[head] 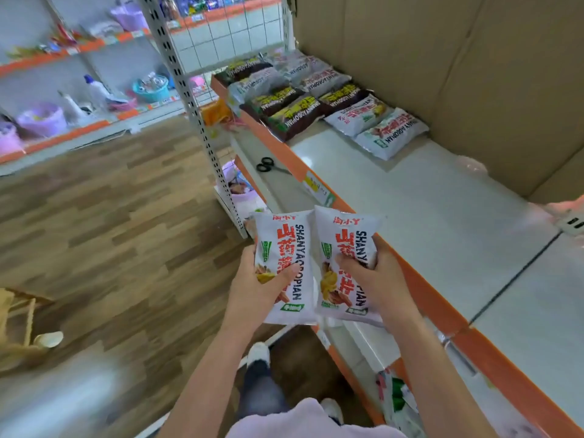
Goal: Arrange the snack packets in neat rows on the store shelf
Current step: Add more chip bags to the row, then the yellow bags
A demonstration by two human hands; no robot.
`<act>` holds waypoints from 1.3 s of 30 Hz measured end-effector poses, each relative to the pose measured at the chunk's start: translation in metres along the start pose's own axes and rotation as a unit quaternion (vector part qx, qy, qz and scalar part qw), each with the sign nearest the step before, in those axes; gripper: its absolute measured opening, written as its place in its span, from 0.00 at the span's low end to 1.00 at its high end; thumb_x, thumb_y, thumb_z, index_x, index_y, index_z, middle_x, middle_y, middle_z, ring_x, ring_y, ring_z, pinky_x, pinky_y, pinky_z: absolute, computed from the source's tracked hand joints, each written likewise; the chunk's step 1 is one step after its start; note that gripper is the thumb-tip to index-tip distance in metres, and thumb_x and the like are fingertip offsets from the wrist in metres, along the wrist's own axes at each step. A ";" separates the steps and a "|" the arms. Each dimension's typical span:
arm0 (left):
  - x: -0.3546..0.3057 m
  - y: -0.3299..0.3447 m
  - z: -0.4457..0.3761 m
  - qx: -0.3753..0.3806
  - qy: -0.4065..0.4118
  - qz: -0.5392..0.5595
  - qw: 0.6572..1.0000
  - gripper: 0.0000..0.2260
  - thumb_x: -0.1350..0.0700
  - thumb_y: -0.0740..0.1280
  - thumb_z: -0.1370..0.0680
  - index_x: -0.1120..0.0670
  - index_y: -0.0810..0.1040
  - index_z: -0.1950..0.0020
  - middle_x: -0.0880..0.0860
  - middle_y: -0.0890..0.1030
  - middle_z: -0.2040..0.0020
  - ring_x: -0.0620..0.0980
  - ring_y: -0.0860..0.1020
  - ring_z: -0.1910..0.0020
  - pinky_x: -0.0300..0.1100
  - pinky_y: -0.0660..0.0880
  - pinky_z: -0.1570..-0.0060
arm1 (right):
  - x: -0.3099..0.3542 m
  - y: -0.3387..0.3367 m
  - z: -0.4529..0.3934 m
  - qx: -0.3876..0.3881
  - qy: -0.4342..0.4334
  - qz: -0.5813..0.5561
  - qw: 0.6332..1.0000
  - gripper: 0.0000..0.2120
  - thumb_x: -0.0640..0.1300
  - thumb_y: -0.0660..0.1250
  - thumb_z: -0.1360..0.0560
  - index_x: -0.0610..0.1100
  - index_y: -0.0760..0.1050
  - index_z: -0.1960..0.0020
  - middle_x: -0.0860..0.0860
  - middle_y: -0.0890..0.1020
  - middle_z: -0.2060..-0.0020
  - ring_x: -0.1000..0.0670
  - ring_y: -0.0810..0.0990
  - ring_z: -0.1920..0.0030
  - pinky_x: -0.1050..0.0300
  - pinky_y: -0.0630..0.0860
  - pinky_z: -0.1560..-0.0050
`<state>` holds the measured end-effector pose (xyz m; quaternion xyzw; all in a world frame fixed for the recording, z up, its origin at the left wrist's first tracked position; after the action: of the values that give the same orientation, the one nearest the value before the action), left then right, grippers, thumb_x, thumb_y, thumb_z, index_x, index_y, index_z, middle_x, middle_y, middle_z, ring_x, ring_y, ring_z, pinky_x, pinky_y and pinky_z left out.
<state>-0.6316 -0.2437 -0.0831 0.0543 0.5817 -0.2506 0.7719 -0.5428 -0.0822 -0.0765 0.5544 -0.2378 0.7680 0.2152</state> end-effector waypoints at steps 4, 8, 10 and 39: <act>-0.015 -0.015 -0.062 0.074 0.023 -0.005 0.997 0.23 0.53 0.75 0.31 0.50 0.72 0.39 0.45 0.84 0.54 0.46 0.83 0.58 0.43 0.81 0.60 | 0.008 0.023 -0.037 -0.078 0.010 -0.048 0.996 0.13 0.43 0.69 0.27 0.54 0.68 0.49 0.53 0.82 0.52 0.52 0.83 0.55 0.49 0.80 0.51; -0.037 -0.045 -0.121 0.122 0.047 -0.060 0.990 0.19 0.50 0.75 0.31 0.47 0.72 0.44 0.45 0.83 0.54 0.44 0.83 0.60 0.40 0.79 0.63 | 0.025 0.061 -0.072 -0.120 0.035 -0.089 0.988 0.13 0.44 0.65 0.24 0.49 0.66 0.42 0.51 0.81 0.51 0.52 0.82 0.56 0.54 0.80 0.56; -0.043 -0.059 -0.147 0.135 0.046 -0.074 0.987 0.17 0.49 0.74 0.31 0.45 0.72 0.47 0.45 0.83 0.54 0.44 0.83 0.59 0.43 0.80 0.59 | 0.034 0.080 -0.087 -0.133 0.037 -0.101 0.985 0.13 0.45 0.64 0.23 0.49 0.65 0.42 0.50 0.80 0.50 0.51 0.82 0.54 0.54 0.79 0.55; -0.108 0.080 -0.348 0.160 0.491 -0.412 0.751 0.25 0.67 0.56 0.29 0.63 0.66 0.31 0.67 0.68 0.35 0.65 0.65 0.37 0.53 0.66 0.39 | 0.060 0.046 -0.245 -0.351 0.109 0.198 0.909 0.32 0.47 0.57 0.20 0.44 0.43 0.24 0.41 0.60 0.31 0.42 0.75 0.47 0.51 0.73 0.49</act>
<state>-0.9199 -0.0087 -0.1103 0.0471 0.7981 -0.5725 0.1819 -0.7714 0.0329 -0.0917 0.2974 -0.5721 0.7175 0.2635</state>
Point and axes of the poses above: each hand's wrist, its own z-axis away from the middle knuckle, its own y-axis out of the palm, x = y × z, the point moved 1 cm from there along -z, towards the middle knuckle
